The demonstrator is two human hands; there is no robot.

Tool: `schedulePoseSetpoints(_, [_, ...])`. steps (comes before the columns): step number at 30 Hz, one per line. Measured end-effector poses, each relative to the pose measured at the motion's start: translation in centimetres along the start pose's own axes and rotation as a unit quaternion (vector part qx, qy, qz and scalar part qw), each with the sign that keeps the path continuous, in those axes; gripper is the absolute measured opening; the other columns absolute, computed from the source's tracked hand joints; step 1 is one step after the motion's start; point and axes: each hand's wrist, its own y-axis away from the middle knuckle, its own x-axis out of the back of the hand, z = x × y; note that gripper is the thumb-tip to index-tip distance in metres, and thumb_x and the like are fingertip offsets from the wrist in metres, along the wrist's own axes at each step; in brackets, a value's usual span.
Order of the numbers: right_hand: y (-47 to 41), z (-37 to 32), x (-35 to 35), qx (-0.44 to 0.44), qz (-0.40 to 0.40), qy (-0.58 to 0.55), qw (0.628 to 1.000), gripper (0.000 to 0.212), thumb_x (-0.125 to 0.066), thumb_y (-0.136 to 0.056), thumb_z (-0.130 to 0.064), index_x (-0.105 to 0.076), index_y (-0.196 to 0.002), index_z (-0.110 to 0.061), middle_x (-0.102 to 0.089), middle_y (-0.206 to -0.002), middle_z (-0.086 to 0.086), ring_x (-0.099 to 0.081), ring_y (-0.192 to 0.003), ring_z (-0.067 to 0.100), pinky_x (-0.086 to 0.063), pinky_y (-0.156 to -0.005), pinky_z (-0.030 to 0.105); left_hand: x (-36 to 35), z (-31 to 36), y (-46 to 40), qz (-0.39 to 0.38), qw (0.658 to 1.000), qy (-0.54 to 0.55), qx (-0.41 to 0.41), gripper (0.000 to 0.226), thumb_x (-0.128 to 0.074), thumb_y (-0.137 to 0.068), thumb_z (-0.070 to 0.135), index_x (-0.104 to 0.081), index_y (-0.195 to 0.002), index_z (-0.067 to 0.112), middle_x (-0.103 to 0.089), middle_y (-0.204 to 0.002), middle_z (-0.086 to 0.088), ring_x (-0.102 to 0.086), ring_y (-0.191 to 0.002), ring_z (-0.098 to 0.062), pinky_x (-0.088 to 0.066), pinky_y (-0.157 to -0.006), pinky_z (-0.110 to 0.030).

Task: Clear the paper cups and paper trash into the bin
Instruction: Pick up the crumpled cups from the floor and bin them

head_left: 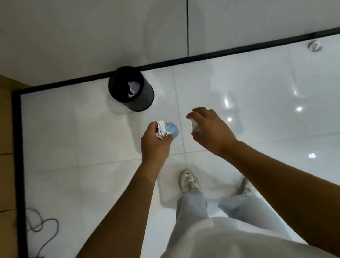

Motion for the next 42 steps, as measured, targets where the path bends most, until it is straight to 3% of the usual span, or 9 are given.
schedulePoseSetpoints(5, [-5.9, -5.3, -1.6, 0.053, -0.042, 0.057, 0.996, 0.049, -0.062, -0.087, -0.009, -0.049, -0.134, -0.014, -0.045, -0.142, 0.008, -0.044, -0.123, 0.028, -0.051, -0.09, 0.037, 5.1, -1.3, -4.7, 0.029, 0.999, 0.01, 0.027, 0.042, -0.072, -0.082, 0.014, -0.054, -0.12, 0.01, -0.06, -0.119, -0.003, -0.052, -0.094, -0.009, -0.044, -0.078, -0.019])
schedulePoseSetpoints(15, [-21.0, -9.4, -2.3, 0.119, -0.141, 0.133, 0.974, 0.051, -0.059, -0.092, -0.017, -0.043, -0.14, -0.019, -0.037, -0.148, 0.004, -0.034, -0.134, 0.025, -0.048, -0.096, 0.036, 10.8, -0.7, -16.6, 0.078, 0.992, 0.069, 0.078, 0.032, -0.069, -0.082, 0.009, -0.056, -0.112, 0.006, -0.058, -0.102, 0.0, -0.056, -0.092, -0.015, -0.044, -0.07, -0.018])
schedulePoseSetpoints(19, [-27.9, -10.1, -3.4, 0.11, -0.144, 0.116, 0.977, 0.054, -0.059, -0.091, -0.015, -0.041, -0.141, -0.018, -0.04, -0.146, 0.005, -0.038, -0.129, 0.026, -0.046, -0.097, 0.034, 11.9, -0.4, -23.1, 0.083, 0.991, 0.066, 0.086, 0.028, -0.07, -0.082, 0.009, -0.056, -0.106, 0.006, -0.057, -0.096, 0.001, -0.057, -0.088, -0.016, -0.046, -0.07, -0.024])
schedulePoseSetpoints(30, [-36.8, -9.4, -8.6, 0.023, -0.122, 0.054, 0.991, 0.052, -0.065, -0.087, -0.013, -0.048, -0.136, -0.015, -0.044, -0.143, 0.007, -0.042, -0.128, 0.027, -0.041, -0.099, 0.03, 11.7, -3.5, -38.0, 0.076, 0.991, 0.042, 0.101, 0.042, -0.068, -0.084, 0.012, -0.053, -0.122, 0.008, -0.06, -0.122, -0.01, -0.059, -0.109, -0.025, -0.047, -0.077, -0.021])
schedulePoseSetpoints(36, [-38.6, -7.8, -11.5, -0.02, -0.111, 0.031, 0.993, 0.053, -0.067, -0.087, -0.015, -0.049, -0.136, -0.015, -0.047, -0.14, 0.006, -0.045, -0.124, 0.028, -0.044, -0.096, 0.032, 10.2, -5.1, -45.8, 0.017, 0.994, 0.015, 0.109, 0.048, -0.068, -0.085, 0.015, -0.049, -0.129, 0.008, -0.058, -0.127, -0.011, -0.056, -0.115, -0.028, -0.043, -0.081, -0.023])
schedulePoseSetpoints(42, [-39.7, -7.0, -13.0, -0.042, -0.108, 0.028, 0.993, 0.052, -0.068, -0.085, -0.014, -0.051, -0.134, -0.015, -0.048, -0.139, 0.005, -0.046, -0.122, 0.028, -0.045, -0.093, 0.031, 9.6, -7.5, -47.3, -0.084, 0.986, -0.005, 0.146, 0.062, -0.065, -0.088, 0.022, -0.037, -0.143, 0.014, -0.043, -0.144, -0.007, -0.042, -0.131, -0.026, -0.037, -0.101, -0.03])
